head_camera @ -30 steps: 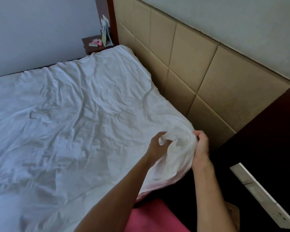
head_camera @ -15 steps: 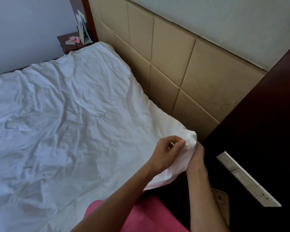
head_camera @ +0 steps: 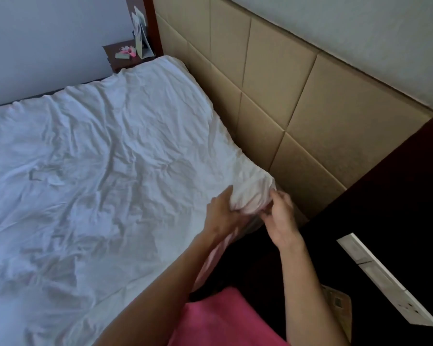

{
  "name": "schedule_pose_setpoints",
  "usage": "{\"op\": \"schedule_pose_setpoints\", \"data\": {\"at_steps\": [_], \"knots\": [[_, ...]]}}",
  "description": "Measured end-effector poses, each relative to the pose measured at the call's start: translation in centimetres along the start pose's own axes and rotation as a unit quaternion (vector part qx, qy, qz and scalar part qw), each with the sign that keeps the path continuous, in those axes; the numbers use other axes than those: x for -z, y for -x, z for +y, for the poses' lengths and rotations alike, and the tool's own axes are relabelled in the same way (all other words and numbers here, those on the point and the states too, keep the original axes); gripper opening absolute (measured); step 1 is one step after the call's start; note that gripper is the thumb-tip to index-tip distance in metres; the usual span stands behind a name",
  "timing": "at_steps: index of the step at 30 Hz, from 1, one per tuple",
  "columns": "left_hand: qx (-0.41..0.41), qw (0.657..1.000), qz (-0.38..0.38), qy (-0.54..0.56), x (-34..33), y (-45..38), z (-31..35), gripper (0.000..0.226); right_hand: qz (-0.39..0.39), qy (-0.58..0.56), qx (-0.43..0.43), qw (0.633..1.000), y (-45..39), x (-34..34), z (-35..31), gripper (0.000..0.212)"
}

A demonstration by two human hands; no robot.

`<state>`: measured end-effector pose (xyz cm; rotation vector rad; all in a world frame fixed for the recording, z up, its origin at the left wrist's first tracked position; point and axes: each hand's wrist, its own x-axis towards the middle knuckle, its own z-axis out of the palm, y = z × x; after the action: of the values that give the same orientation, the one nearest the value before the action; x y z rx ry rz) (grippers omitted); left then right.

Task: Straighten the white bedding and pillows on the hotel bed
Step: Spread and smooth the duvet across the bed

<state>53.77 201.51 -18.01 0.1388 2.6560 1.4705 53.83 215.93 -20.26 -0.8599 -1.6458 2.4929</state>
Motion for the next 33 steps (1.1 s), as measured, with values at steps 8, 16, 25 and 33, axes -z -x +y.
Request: {"op": "schedule_pose_setpoints", "data": {"at_steps": [8, 16, 25, 33], "knots": [[-0.045, 0.994, -0.053, 0.085, 4.7, -4.5, -1.6, 0.051, -0.195, 0.482, 0.174, 0.836, -1.6, -2.1, -4.8, 0.073], [0.028, 0.997, -0.039, 0.057, 6.5, -4.9, -3.1, 0.052, -0.122, 0.469, 0.218, 0.847, -2.8, -5.5, -2.0, 0.014], [0.284, 0.923, -0.103, -0.239, 5.3, -0.6, -12.3, 0.016, -0.040, 0.382, 0.233, 0.893, -5.0, -7.5, -2.7, 0.031], [0.146, 0.921, 0.201, -0.300, 15.8, -5.7, -11.1, 0.016, -0.053, 0.396, 0.179, 0.899, -9.0, -11.3, -2.8, 0.016]]}}
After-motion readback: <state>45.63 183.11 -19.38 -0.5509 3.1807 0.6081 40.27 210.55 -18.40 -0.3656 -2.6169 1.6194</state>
